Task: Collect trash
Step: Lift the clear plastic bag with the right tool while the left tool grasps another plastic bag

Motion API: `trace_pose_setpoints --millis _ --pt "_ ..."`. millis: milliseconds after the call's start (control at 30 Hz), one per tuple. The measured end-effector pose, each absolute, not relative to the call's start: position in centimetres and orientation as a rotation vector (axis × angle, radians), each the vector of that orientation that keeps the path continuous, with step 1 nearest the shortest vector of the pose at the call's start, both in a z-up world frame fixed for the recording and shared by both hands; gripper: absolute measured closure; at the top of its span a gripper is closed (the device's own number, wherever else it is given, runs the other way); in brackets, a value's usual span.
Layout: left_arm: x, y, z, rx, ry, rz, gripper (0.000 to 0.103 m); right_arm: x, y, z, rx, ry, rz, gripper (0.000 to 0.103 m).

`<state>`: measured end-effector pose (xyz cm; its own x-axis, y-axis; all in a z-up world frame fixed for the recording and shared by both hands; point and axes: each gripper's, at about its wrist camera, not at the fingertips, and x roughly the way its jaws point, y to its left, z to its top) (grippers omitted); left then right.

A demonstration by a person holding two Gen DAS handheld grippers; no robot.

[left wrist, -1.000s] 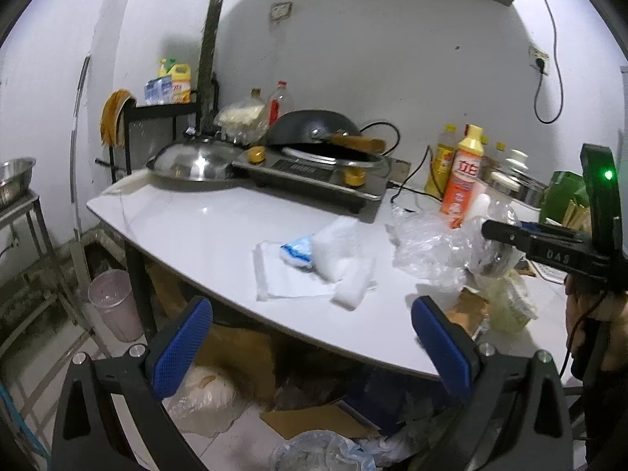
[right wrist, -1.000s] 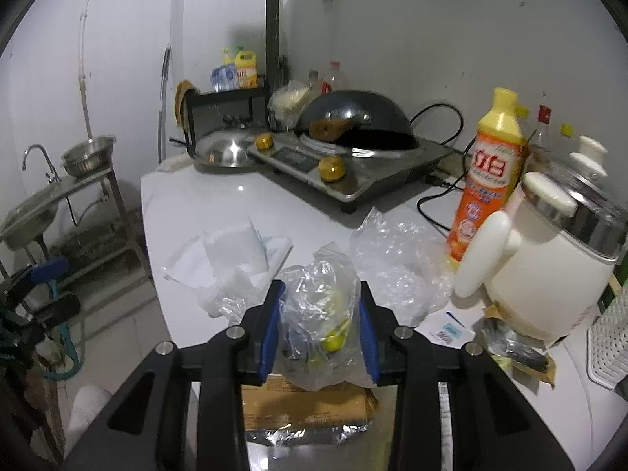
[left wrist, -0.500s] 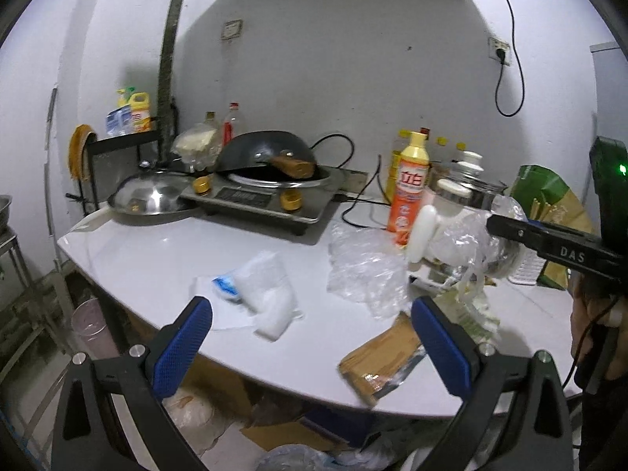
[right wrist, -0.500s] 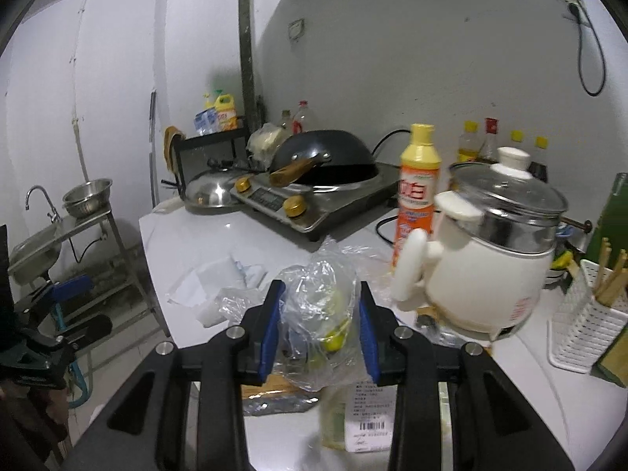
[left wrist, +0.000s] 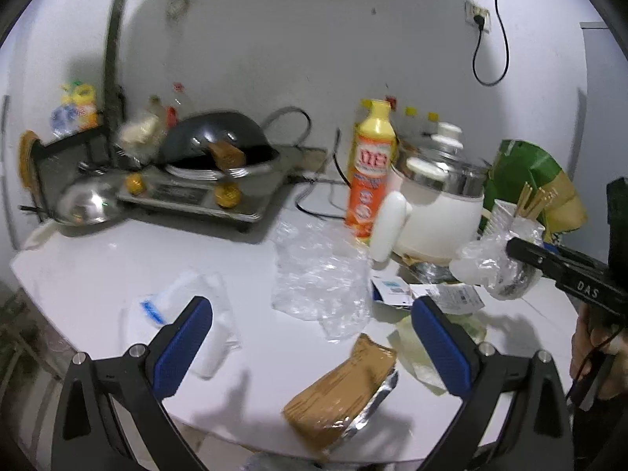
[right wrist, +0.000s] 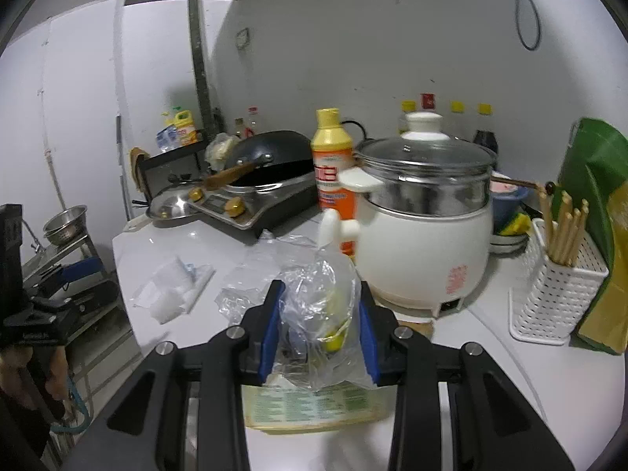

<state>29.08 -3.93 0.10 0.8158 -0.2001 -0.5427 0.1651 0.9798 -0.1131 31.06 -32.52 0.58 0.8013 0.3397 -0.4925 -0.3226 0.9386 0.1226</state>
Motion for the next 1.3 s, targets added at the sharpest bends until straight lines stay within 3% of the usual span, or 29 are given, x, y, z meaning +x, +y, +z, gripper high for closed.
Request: trace_pose_setpoints --millis 700,867,967,1033,1100,1300 --pt "45.1 -8.7 -8.5 0.091 0.925 -0.277 0.003 34.3 -37.0 -4.5 0.125 0.616 0.273 0.07" --pt "45.7 -9.1 -10.0 0.121 0.966 -0.29 0.023 34.2 -37.3 -4.6 0.134 0.614 0.263 0.07" --pt "45.6 -9.2 -9.9 0.125 0.957 -0.296 0.048 33.9 -37.4 -4.6 0.137 0.612 0.259 0.07" --pt "45.5 -9.2 -9.6 0.123 0.946 -0.296 0.073 33.6 -37.4 -4.4 0.136 0.607 0.259 0.07" --pt "45.5 -9.1 -9.3 0.112 0.936 -0.296 0.083 33.3 -37.3 -4.2 0.134 0.602 0.26 0.07" --pt "43.9 -8.6 -7.2 0.099 0.876 -0.281 0.092 32.2 -37.1 -3.2 0.125 0.578 0.263 0.07"
